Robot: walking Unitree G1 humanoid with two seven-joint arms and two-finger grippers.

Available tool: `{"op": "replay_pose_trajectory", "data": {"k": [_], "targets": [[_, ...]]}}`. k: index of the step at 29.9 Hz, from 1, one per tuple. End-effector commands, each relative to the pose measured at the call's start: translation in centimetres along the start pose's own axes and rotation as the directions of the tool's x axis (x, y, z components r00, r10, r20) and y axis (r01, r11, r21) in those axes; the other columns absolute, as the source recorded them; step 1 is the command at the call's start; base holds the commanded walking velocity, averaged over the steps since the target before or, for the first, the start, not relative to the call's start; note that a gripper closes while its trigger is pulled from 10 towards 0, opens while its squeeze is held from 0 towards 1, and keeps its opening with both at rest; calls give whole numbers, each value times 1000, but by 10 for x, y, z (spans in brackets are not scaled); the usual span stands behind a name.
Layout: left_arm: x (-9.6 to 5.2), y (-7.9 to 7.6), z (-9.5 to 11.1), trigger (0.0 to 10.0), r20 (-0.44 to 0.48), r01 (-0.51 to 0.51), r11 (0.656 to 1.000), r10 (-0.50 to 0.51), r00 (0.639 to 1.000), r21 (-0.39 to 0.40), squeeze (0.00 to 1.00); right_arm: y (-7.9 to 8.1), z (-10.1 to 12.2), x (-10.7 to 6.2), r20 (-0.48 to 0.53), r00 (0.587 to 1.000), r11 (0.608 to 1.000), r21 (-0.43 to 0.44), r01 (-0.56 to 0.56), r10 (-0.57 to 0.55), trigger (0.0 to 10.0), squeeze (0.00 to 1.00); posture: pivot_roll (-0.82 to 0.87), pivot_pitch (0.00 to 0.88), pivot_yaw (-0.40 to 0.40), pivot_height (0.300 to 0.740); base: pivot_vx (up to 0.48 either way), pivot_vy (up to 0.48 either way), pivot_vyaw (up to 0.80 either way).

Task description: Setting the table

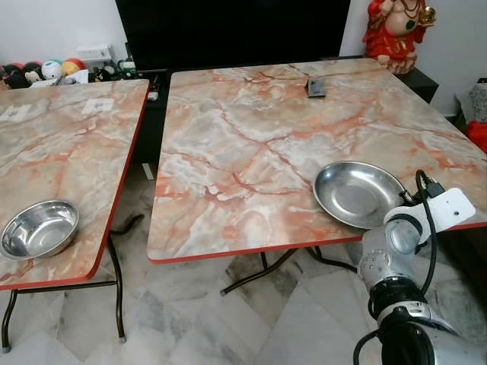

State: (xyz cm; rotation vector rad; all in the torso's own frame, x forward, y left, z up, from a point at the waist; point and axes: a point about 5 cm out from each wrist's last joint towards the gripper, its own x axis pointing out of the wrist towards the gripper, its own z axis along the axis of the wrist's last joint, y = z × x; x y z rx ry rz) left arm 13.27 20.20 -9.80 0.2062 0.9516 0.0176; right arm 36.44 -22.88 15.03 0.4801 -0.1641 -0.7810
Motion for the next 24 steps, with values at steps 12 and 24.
{"op": "replay_pose_trajectory", "data": {"k": [12, 24], "targets": [[0, 6, -1, 10000, -16, 5, 999, -6, 1000, -44, 0, -23, 33, -20, 233, 911, 903, -351, -247, 339, 10000, 0, -39, 75, -7, 740, 0, 0, 0], [7, 32, 27, 10000, 46, -5, 999, 7, 999, -45, 0, -154, -30, -60, -111, 969, 877, -458, 148, -221, 10000, 0, -62, 36, -14, 740, 0, 0, 0]]}}
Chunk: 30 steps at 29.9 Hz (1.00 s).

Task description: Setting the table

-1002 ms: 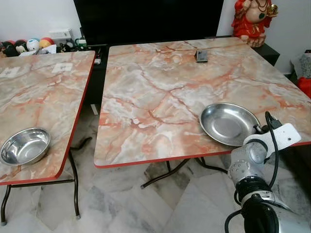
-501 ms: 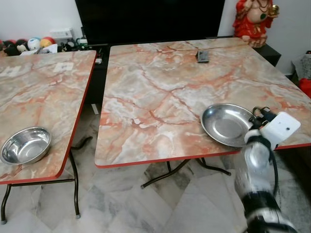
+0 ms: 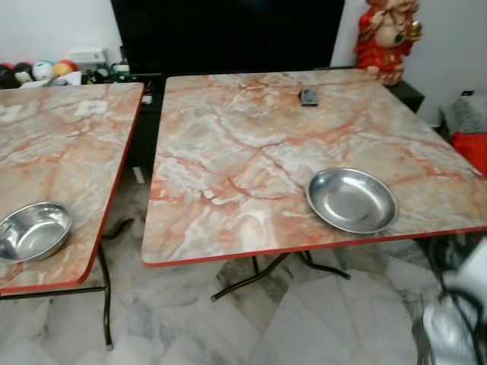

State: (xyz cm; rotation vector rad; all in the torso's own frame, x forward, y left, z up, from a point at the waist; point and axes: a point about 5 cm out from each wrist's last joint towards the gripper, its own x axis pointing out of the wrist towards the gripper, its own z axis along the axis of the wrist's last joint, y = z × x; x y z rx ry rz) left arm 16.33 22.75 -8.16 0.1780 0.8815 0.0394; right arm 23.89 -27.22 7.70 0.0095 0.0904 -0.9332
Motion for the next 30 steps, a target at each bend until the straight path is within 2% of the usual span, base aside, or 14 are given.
{"op": "replay_pose_trajectory", "data": {"k": [1, 2, 5, 6, 7, 10, 12, 14, 15, 21, 23, 27, 28, 30], "targets": [[0, 2, -3, 10000, -22, 6, 1000, -7, 1000, -9, 0, -2, -25, -3, -154, 988, 999, 38, 2, 4, 10000, 0, -62, 36, -14, 740, 0, 0, 0], [0, 2, -3, 10000, -22, 6, 1000, -7, 1000, -9, 0, -2, -25, -3, -154, 988, 999, 38, 2, 4, 10000, 0, -62, 36, -14, 740, 0, 0, 0], [-1, 10, -1, 10000, -6, -1, 1000, 1, 1000, -14, 0, -1, -75, -11, -387, 919, 997, 17, -70, 71, 10000, 0, -52, 28, -18, 740, 0, 0, 0], [-4, 19, -7, 10000, -8, -17, 999, 17, 1000, -32, 0, 1, -96, -15, -456, 883, 988, -48, -150, 112, 10000, 0, -51, 21, -18, 740, 0, 0, 0], [-5, 21, -8, 10000, -9, -21, 999, 21, 1000, -37, 0, 1, -100, -17, -468, 875, 984, -62, -167, 119, 10000, 0, -51, 21, -18, 740, 0, 0, 0], [-7, 27, -12, 10000, -19, -35, 998, 34, 999, -56, 0, 14, -121, -36, -577, 764, 913, -77, -401, 287, 10000, 0, -38, 17, -13, 740, 0, 0, 0], [-7, 28, -12, 10000, -22, -38, 997, 37, 999, -61, 0, 15, -126, -40, -593, 743, 894, -85, -441, 310, 10000, 0, -40, 14, -10, 740, 0, 0, 0], [-7, 28, -11, 10000, -28, -43, 997, 41, 999, -67, 0, 14, -136, -50, -639, 697, 854, -119, -507, 325, 10000, 0, -44, 15, -2, 740, 0, 0, 0], [-6, 28, -10, 10000, -35, -40, 997, 38, 999, -61, 0, 11, -150, -62, -704, 632, 819, -124, -560, 325, 10000, 0, -41, 13, 4, 740, 0, 0, 0], [-3, 21, -6, 10000, -45, -43, 997, 40, 998, -70, 0, -1, -168, -82, -770, 547, 736, -154, -659, 328, 10000, 0, -28, 5, 11, 740, 0, 0, 0], [-2, 16, -10, 10000, -83, -34, 999, 32, 996, -29, 0, -16, -178, -90, -807, 532, 749, -181, -637, 256, 10000, 0, -21, 2, 13, 740, 0, 0, 0], [-3, 16, -11, 10000, -86, -42, 998, 37, 996, -56, 0, -12, -177, -91, -801, 527, 752, -155, -641, 284, 10000, 0, -28, 3, 19, 740, 0, 0, 0], [-3, 18, -13, 10000, -93, -52, 996, 45, 995, -75, 0, -9, -178, -93, -801, 510, 717, -153, -680, 313, 10000, 0, -35, 3, 20, 740, 0, 0, 0], [-4, 18, -14, 10000, -99, -54, 996, 46, 994, -76, 0, -8, -178, -95, -804, 495, 695, -148, -703, 330, 10000, 0, -38, 1, 21, 740, 0, 0, 0]]}}
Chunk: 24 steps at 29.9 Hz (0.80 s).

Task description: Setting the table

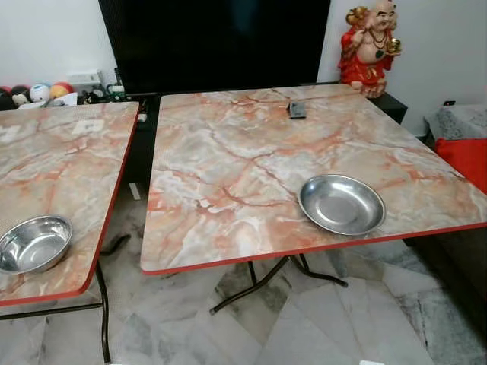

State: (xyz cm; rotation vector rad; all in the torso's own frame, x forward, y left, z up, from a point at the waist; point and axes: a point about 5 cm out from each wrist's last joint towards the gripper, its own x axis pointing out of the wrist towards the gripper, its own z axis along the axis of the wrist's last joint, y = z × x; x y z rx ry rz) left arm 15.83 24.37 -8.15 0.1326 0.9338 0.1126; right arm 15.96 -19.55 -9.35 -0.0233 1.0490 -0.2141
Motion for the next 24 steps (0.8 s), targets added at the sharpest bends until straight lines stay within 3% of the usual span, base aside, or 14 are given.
{"op": "replay_pose_trajectory", "data": {"k": [1, 10, 14, 22, 24], "targets": [[-2, 3, -8, 10000, -39, -10, 1000, 10, 999, -9, 0, 4, 3, 0, 20, 999, 999, -23, -34, 34, 10000, 0, -38, 1, 21, 740, 0, 0, 0], [-2, 7, -8, 10000, -43, -6, 1000, 5, 999, -27, 0, 2, 8, 1, 51, 998, 999, -1, -45, 45, 10000, 0, -48, 0, 31, 740, 0, 0, 0], [-3, 6, -10, 10000, -44, 3, 999, -5, 999, -40, 0, 3, 11, 1, 68, 995, 997, -38, -66, 68, 10000, 0, -44, 0, 30, 740, 0, 0, 744], [-3, 4, -13, 10000, -57, 6, 999, -9, 998, -53, 0, -1, 5, 1, 54, 996, 998, -3, -70, 70, 10000, 0, -45, 0, 16, 740, 0, 0, 784], [-2, 2, -12, 10000, -57, 11, 999, -14, 998, -52, 0, 3, 0, 0, 33, 995, 996, 14, -92, 91, 10000, 0, -45, 0, 11, 740, 0, 0, 0]]}}
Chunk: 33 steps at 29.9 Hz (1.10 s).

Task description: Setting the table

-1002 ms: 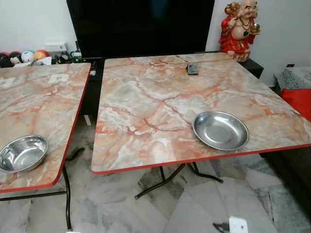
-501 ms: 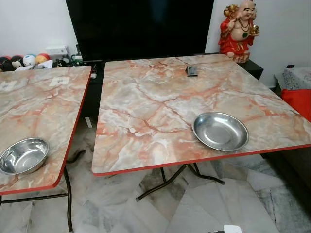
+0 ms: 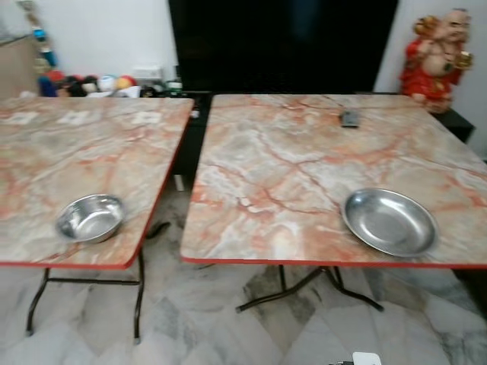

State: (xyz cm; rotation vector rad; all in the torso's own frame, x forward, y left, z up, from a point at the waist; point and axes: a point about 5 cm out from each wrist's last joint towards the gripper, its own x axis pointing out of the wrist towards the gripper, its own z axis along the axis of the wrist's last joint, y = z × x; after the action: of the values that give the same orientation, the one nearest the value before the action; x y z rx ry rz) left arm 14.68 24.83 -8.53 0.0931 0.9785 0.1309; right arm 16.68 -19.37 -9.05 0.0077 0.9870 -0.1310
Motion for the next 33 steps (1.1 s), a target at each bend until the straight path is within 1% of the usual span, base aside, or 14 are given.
{"op": "replay_pose_trajectory", "data": {"k": [1, 3, 5, 6, 7, 13, 19, 21, 23, 24, 25, 27, 30, 33], "targets": [[1, -3, 0, 10000, -10, 11, 1000, -11, 1000, -13, 0, 3, -9, -1, -30, 1000, 1000, 13, -5, 6, 10000, 0, -44, 0, 9, 740, 0, 0, 0], [1, -4, 1, 10000, -10, 12, 1000, -12, 1000, -13, 0, 4, -9, -1, -30, 1000, 1000, 10, -5, 6, 10000, 0, -44, 0, 9, 740, 0, 0, 0], [2, -10, 3, 10000, -10, 20, 1000, -20, 1000, -14, 0, 12, -11, -1, -32, 999, 1000, 22, -13, 13, 10000, 0, -59, 11, 11, 740, 0, 129, 0], [2, -10, 3, 10000, -10, 20, 1000, -20, 1000, -14, 0, 12, -11, -1, -32, 999, 1000, 22, -13, 13, 10000, 0, -59, 11, 11, 740, 0, 259, 0], [3, -15, 3, 10000, -10, 26, 1000, -26, 1000, -15, 0, 16, -10, -1, -28, 1000, 999, 33, -14, 15, 10000, 0, -61, 13, 9, 740, 0, 270, 0], [3, -24, 1, 10000, -13, 34, 999, -34, 999, -18, 0, 22, -9, -1, -19, 1000, 999, 33, -23, 24, 10000, 0, -57, 17, 5, 740, 0, 289, 0], [2, -33, -4, 10000, -19, 41, 999, -41, 999, -18, 0, 21, -6, -1, -6, 999, 999, -15, -31, 31, 10000, 0, -53, 22, 5, 740, 0, 426, 0], [2, -36, -4, 10000, -18, 43, 999, -43, 999, -18, 0, 21, -7, -1, -7, 999, 999, -16, -33, 33, 10000, 0, -53, 22, 5, 740, 0, 480, 0], [2, -42, -3, 10000, -17, 49, 999, -49, 999, -19, 0, 21, -7, -1, -7, 999, 999, -35, -35, 35, 10000, 0, -52, 26, 4, 740, 0, 480, 800], [2, -46, -3, 10000, -16, 52, 998, -53, 998, -19, 0, 21, -8, -1, -9, 999, 999, -28, -35, 34, 10000, 0, -51, 28, 3, 740, 0, 480, 800], [2, -46, -3, 10000, -16, 52, 998, -53, 998, -19, 0, 21, -8, -1, -9, 999, 999, -28, -35, 34, 10000, 0, -51, 28, 3, 740, 0, 480, 800], [3, -51, -2, 10000, -16, 56, 998, -56, 998, -18, 0, 21, -8, -1, -12, 999, 999, -8, -39, 39, 10000, 0, -50, 32, 4, 740, 0, 480, 0], [3, -56, -1, 10000, -14, 59, 998, -59, 998, -18, 0, 22, -8, -1, -13, 999, 999, -11, -44, 44, 10000, 0, -46, 35, 3, 740, 0, 480, 0], [3, -52, -1, 10000, -15, 53, 998, -53, 998, -19, 0, 22, -8, -1, -11, 999, 999, -12, -46, 46, 10000, 0, -44, 38, 3, 740, 0, 480, 0]]}}
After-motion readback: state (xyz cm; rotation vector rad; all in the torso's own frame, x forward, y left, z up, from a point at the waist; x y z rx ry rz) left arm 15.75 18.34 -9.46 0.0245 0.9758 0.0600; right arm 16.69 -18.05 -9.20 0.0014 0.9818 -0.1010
